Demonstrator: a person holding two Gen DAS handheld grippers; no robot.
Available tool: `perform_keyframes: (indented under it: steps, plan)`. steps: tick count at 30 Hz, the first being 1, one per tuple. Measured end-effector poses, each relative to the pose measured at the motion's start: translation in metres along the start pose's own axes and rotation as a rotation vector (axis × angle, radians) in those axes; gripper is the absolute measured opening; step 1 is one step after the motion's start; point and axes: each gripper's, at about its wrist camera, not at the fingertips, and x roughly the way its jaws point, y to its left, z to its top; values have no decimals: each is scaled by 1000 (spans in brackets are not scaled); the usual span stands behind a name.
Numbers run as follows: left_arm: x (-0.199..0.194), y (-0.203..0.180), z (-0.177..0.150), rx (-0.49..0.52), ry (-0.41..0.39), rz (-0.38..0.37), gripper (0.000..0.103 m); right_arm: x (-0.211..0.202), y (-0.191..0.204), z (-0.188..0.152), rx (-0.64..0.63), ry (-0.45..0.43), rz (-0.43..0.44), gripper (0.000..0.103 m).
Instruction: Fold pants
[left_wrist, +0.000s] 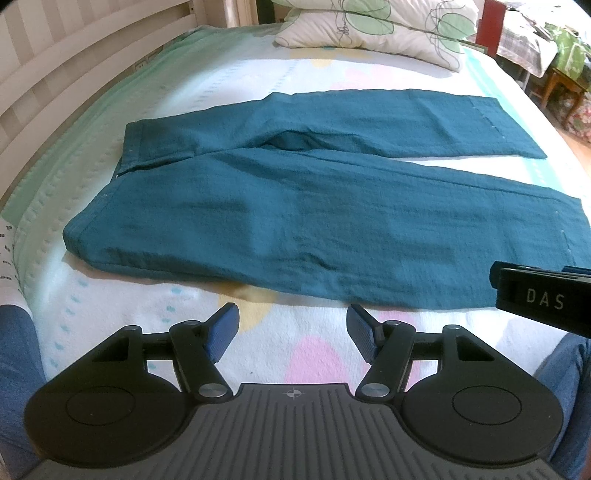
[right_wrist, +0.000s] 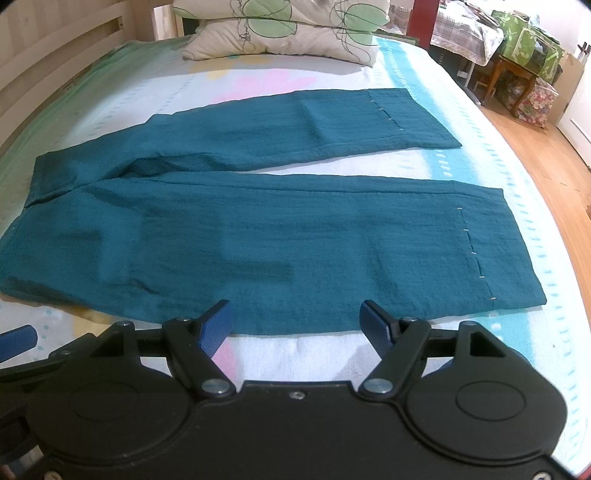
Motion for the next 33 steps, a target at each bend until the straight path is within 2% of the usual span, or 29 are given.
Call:
perform_keyframes:
  steps: [24, 33]
  plan:
    - [4, -1, 2, 1, 21, -4, 63, 3, 2, -2, 3, 13, 8, 76]
    - [8, -1, 5, 5, 23, -22, 63, 5, 4, -1, -5, 5, -14, 76]
